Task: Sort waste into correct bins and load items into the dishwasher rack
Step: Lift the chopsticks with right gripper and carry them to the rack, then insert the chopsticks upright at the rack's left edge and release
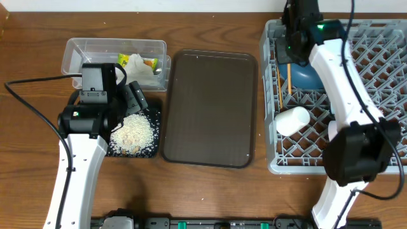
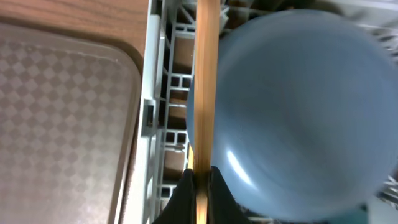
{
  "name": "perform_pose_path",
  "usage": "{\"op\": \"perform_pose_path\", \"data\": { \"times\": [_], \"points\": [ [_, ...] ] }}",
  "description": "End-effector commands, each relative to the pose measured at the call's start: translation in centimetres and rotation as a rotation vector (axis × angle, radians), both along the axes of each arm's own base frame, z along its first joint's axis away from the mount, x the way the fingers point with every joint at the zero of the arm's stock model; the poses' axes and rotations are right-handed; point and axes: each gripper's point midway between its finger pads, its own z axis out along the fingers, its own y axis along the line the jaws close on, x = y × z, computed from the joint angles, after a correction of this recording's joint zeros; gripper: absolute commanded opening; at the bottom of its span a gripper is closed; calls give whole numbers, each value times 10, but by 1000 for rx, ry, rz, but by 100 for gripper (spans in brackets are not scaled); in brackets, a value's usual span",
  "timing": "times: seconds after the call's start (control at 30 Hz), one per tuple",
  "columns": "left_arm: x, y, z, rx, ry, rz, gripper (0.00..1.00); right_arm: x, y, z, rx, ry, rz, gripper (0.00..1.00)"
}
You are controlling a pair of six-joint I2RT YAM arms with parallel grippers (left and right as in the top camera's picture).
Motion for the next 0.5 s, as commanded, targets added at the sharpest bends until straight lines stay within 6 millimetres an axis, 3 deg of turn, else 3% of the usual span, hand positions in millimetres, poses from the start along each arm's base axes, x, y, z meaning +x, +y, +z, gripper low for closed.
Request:
{"op": "perform_pose_path", "data": {
  "times": [0.0,0.13,0.3,0.37,0.47],
  "points": [
    [2,2,3,1,-6,12,88,1,10,-20,-4,40,38,5],
    [2,2,3,1,-6,12,88,0,18,-23,26,47,44,40],
    [2,2,3,1,-6,12,88,-5,25,-4,80,47,39,50],
    [2,2,3,1,-6,12,88,-11,27,16,101,38,48,64],
    [2,2,3,1,-6,12,88,-26,26,58,115,-2,55,74]
  ]
}}
